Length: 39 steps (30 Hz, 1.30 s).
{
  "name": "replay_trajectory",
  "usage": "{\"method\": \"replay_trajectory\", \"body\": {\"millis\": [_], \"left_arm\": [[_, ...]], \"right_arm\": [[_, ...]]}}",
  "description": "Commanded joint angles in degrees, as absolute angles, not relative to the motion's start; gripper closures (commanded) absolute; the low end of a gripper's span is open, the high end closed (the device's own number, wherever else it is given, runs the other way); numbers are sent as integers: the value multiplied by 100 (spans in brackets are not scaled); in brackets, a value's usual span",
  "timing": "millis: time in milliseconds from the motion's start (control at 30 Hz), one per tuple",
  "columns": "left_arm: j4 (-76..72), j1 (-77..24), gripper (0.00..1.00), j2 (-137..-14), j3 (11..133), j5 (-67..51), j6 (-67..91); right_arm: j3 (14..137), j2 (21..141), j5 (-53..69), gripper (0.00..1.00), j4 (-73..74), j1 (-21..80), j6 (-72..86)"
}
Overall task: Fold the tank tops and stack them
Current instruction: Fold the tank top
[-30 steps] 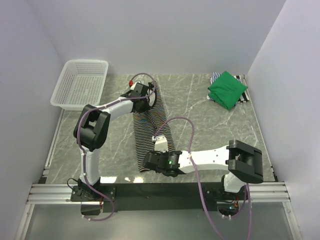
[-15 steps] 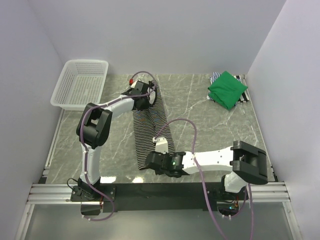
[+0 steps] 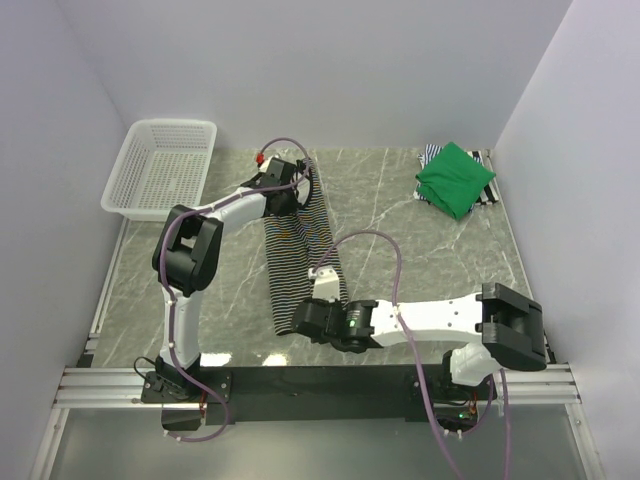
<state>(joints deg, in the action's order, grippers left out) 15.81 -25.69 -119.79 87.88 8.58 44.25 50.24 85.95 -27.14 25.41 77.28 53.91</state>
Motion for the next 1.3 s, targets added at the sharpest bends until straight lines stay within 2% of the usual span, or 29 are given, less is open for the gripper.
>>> {"method": "replay_trajectory", "body": {"millis": [0, 333, 533, 633, 667, 733, 767, 833, 1267], "left_arm": [[1336, -2566, 99, -11821, 8798, 765, 4359], [1309, -2566, 99, -11830, 8780, 694, 4351], [1292, -2566, 99, -11821, 8763, 686, 4342], [1310, -2566, 99, -11813, 8763, 686, 4333], [1301, -2566, 99, -11812, 8763, 694, 4324], [1310, -2566, 99, -11821, 8763, 686, 4324], [1301, -2566, 99, -11813, 8763, 686, 4333], [1301, -2566, 99, -11821, 8763, 677, 4333], [1354, -2522, 99, -11883, 8877, 721, 4324]], "right_arm": [[5641, 8498, -3488, 61, 2970, 7735, 5230], [5880, 9509, -3410, 53, 2768, 7479, 4931], [5933, 9791, -3507, 54, 2831, 7462, 4966], [5880, 9826, -3489, 64, 2769, 7462, 4992], [5854, 9817, -3472, 74, 2751, 7462, 5018], [5836, 9809, -3489, 84, 2751, 7462, 5045], [5819, 9800, -3489, 92, 2768, 7462, 5062], [5792, 9739, -3481, 99, 2769, 7462, 5089], [5203, 9018, -3033, 100, 2461, 7725, 5229]]}}
